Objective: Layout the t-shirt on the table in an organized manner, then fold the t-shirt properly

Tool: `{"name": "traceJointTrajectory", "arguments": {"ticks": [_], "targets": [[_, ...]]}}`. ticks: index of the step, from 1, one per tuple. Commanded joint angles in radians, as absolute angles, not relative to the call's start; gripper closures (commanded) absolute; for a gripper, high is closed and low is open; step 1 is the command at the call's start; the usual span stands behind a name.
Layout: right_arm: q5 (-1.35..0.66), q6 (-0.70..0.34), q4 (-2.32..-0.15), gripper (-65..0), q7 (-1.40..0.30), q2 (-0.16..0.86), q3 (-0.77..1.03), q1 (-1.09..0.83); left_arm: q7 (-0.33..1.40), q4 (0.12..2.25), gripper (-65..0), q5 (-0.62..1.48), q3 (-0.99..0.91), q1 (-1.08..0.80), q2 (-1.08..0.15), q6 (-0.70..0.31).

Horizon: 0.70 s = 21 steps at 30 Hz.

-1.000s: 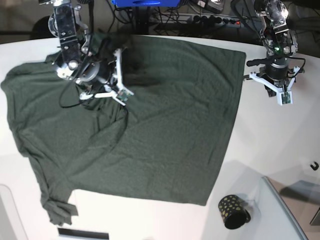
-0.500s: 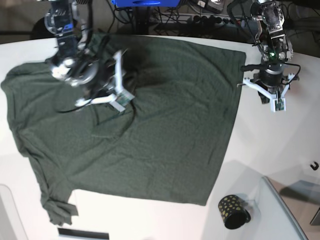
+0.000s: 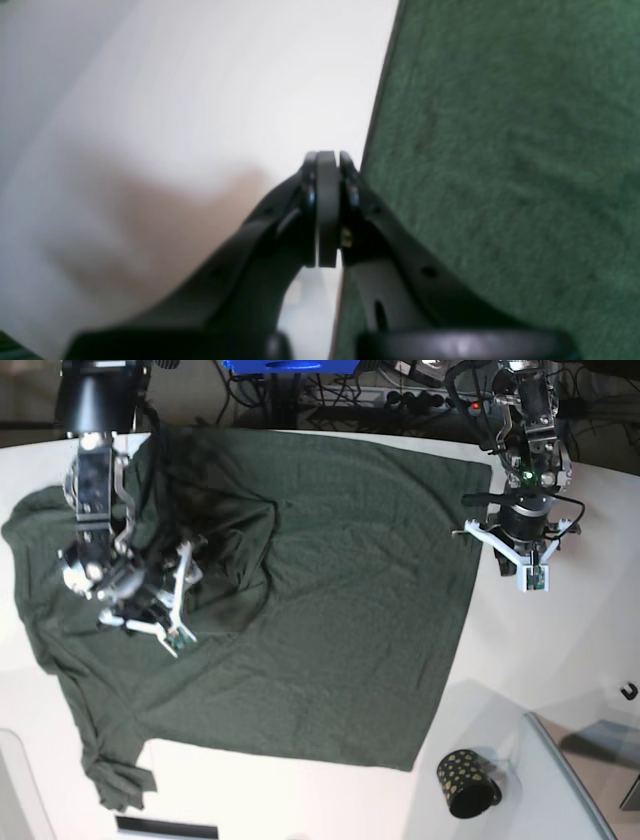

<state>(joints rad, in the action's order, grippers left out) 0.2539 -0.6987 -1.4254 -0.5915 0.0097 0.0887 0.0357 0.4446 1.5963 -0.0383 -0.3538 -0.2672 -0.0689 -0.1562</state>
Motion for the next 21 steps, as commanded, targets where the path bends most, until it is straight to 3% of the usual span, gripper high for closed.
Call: {"name": "traceJointTrajectory", "arguments": {"ticks": [1,3,9,18,19,21], "targets": [[0.249,-0.698,-1.403,-42.6,-0.573,0.015,0.091,0.088,0.423,1.612,0.0,-0.039,-0.371,-0.277,-0.084,-0.151],[0.249,-0.698,-1.32,-47.0,-0.572,0.015,0.091,0.153,0.421,1.616,0.0,-0.035,-0.397,-0.291,-0.088,-0.151],[0.249,-0.698,-1.175,-38.4,-0.57,0.015,0.088,0.242,0.421,1.61,0.0,-0.035,-0.475,-0.315,-0.088,-0.151],[0.249,-0.698,-1.04,-37.5,-0.484,0.004,0.085,0.277,0.421,1.61,0.0,-0.035,-0.503,-0.318,-0.09,-0.151],[0.249,-0.698,-1.026,-35.7,-0.484,0.004,0.085,0.278,0.421,1.61,0.0,-0.035,-0.503,-0.318,-0.09,-0.151],[0.249,-0.698,-1.024,-25.7,-0.483,0.002,0.085,0.282,0.421,1.61,0.0,-0.035,-0.503,-0.318,-0.09,-0.151]]}}
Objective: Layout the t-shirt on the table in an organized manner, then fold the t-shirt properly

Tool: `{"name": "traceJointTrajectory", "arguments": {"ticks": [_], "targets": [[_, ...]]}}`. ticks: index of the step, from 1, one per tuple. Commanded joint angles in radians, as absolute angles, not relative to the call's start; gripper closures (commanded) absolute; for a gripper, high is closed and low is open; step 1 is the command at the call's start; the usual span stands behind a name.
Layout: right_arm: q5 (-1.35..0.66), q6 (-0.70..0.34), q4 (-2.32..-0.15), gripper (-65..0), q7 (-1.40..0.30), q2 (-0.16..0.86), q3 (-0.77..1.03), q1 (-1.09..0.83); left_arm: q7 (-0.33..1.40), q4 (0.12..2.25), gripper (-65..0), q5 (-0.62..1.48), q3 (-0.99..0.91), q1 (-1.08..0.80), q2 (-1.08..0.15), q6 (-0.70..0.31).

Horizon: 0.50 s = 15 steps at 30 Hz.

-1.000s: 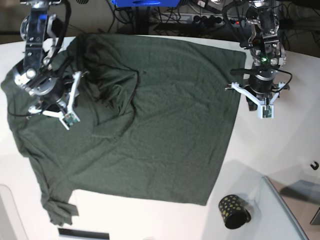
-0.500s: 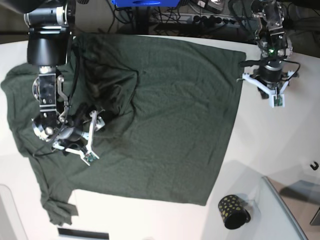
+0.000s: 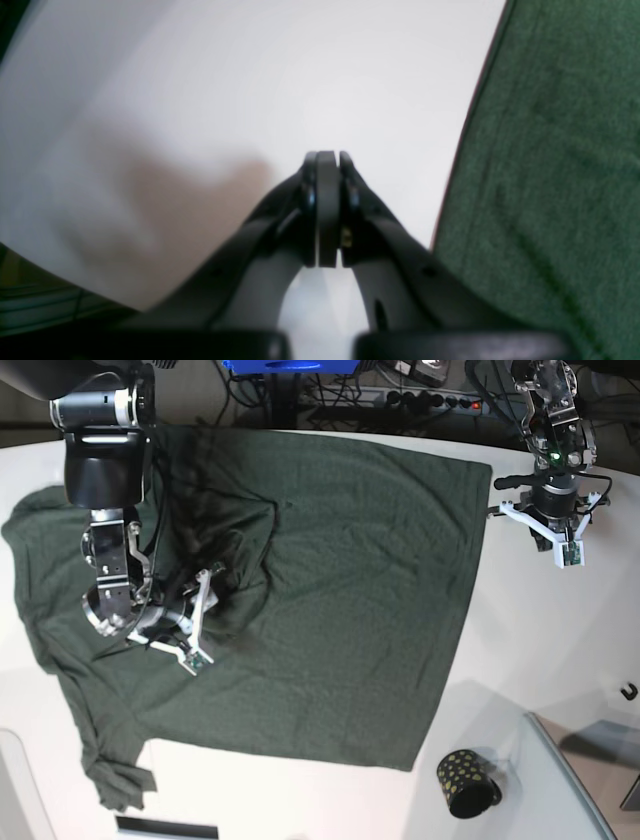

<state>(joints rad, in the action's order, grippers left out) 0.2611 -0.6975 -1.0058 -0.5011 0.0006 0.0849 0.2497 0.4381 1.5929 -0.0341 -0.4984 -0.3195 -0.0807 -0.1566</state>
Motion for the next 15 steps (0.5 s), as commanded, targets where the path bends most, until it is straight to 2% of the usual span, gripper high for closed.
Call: {"name": "traceJointTrajectory", "arguments": {"ticks": [1,3,5,12,15], "targets": [[0.249,-0.698,-1.024,-19.1,-0.483,0.002,0.085,0.28,0.421,1.61,0.0,-0.035,-0.503,-0.318,-0.09,-0.151],[0.249,-0.698,-1.027,-7.8,-0.486,0.002,0.087,0.28,0.421,1.61,0.0,-0.035,-0.503,-0.32,-0.09,-0.151],[0.249,-0.698,-1.058,-2.9,-0.487,0.001,0.085,0.274,0.421,1.61,0.0,-0.036,-0.503,-0.32,-0.09,-0.151],[0.251,-0.698,-1.248,-3.0,-0.628,-0.042,0.079,0.237,0.421,1.61,0.0,-0.041,-0.503,-0.32,-0.09,-0.151],[0.251,-0.698,-1.314,-2.9,-0.67,-0.058,-0.005,0.222,0.421,1.61,0.0,-0.041,-0.503,-0.317,-0.09,-0.151]]}}
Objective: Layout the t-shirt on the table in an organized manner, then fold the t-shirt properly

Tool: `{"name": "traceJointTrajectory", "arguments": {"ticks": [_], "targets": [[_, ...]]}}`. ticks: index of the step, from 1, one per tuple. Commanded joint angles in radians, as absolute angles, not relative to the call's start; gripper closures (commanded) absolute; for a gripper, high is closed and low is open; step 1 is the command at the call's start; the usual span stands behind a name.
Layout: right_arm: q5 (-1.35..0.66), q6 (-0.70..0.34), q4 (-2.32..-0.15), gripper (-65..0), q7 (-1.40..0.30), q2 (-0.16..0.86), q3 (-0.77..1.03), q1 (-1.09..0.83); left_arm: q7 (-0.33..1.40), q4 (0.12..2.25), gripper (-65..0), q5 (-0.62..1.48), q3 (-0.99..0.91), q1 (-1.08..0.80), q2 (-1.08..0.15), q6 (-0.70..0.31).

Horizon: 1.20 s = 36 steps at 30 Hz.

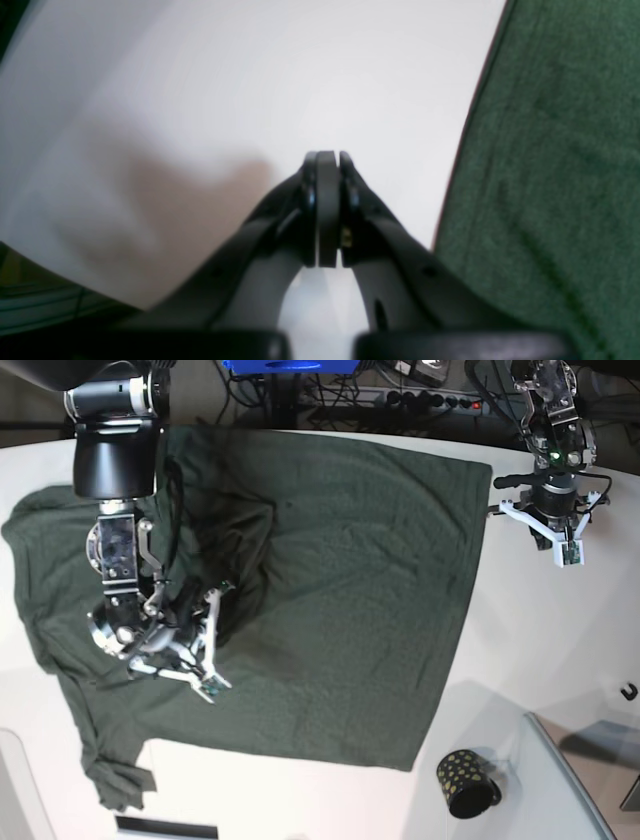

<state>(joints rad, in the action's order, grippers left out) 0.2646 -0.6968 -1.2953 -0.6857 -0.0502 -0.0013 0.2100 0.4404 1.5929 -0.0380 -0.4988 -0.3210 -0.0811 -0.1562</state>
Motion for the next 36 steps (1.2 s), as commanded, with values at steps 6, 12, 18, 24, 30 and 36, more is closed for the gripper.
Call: {"name": "traceJointTrajectory", "arguments": {"ticks": [6,12,18,24,30,36], "targets": [[0.251,-0.698,-1.448,-2.9,-0.676,-0.093,-0.147,0.182,0.421,1.61,0.0,-0.038,-0.503,-0.318,-0.104,-0.151],[0.252,-0.698,-1.461,-2.9,-0.684,-0.113,-0.318,0.209,0.423,1.61,0.0,-0.041,-0.503,-0.32,-0.111,-0.151],[0.252,-0.698,-1.457,-2.9,-0.684,-0.113,-0.519,0.254,0.427,1.61,0.0,-0.042,-0.503,-0.32,-0.116,-0.151],[0.252,-0.698,-1.455,-3.3,-0.684,-0.125,-0.615,0.274,0.427,1.61,0.0,-0.042,-0.503,-0.32,-0.116,-0.151],[0.251,-0.698,-1.406,-22.4,-0.611,-0.128,-0.615,0.275,0.429,1.61,0.0,-0.042,-0.501,-0.32,-0.116,-0.151],[0.255,-0.698,-1.465,-42.8,-0.615,-0.101,-0.607,0.265,0.429,1.61,0.0,-0.042,-0.493,-0.312,-0.113,-0.151]]}}
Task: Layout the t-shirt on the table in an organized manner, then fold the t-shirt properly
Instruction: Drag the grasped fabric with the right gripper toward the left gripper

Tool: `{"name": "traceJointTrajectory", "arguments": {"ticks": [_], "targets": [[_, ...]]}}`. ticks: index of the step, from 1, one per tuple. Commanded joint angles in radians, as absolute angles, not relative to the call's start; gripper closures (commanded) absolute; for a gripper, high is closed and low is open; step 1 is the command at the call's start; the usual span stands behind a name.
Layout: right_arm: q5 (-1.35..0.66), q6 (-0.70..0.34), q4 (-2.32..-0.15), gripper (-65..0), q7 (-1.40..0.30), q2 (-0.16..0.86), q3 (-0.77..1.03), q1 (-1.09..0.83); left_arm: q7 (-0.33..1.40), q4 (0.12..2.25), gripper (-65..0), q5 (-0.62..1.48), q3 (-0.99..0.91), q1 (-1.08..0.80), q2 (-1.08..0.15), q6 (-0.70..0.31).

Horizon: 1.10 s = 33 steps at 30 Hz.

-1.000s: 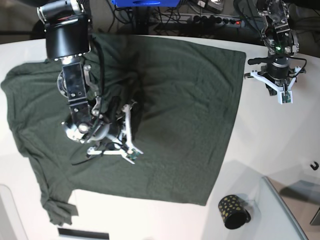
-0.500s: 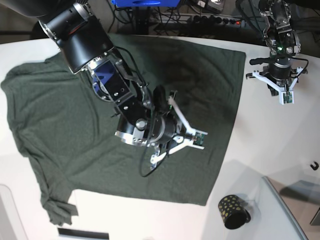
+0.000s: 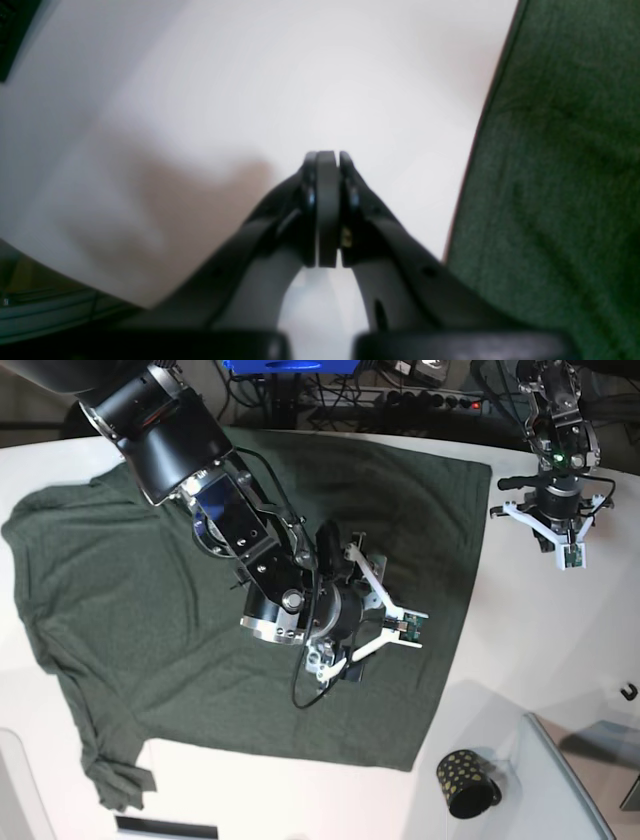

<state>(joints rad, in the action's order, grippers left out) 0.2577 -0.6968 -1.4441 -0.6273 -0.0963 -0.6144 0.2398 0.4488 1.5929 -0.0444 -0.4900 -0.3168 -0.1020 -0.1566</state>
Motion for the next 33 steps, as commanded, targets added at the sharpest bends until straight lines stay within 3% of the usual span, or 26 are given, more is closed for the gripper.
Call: {"name": "traceJointTrajectory", "arguments": {"ticks": [1,5,7,11,20,28,33], "targets": [[0.255,-0.698,-1.498,-40.8,-0.628,-0.067,-0.587,0.254,0.427,1.61,0.0,-0.042,-0.493,-0.311,-0.113,-0.151],[0.255,-0.698,-1.573,-30.2,-0.74,0.015,-0.444,0.193,0.424,1.61,0.0,-0.042,-0.493,-0.311,-0.116,-0.151],[0.255,-0.698,-1.569,-27.8,-0.756,0.053,-0.381,0.154,0.424,1.61,0.0,-0.039,-0.496,-0.311,-0.116,-0.151],[0.255,-0.698,-1.532,-30.6,-0.754,0.097,-0.358,0.094,0.423,1.61,0.0,-0.036,-0.495,-0.312,-0.116,-0.151],[0.254,-0.698,-1.514,-30.2,-0.753,0.099,-0.358,0.022,0.423,1.61,0.0,-0.036,-0.501,-0.315,-0.116,-0.151],[0.252,-0.698,-1.477,-29.9,-0.602,-0.013,-0.361,0.074,0.421,1.615,0.0,-0.041,-0.506,-0.34,-0.117,-0.151],[0.251,-0.698,-1.265,-30.0,-0.596,-0.125,-0.36,0.213,0.421,1.612,0.0,-0.036,-0.615,-0.363,-0.113,-0.15]]}}
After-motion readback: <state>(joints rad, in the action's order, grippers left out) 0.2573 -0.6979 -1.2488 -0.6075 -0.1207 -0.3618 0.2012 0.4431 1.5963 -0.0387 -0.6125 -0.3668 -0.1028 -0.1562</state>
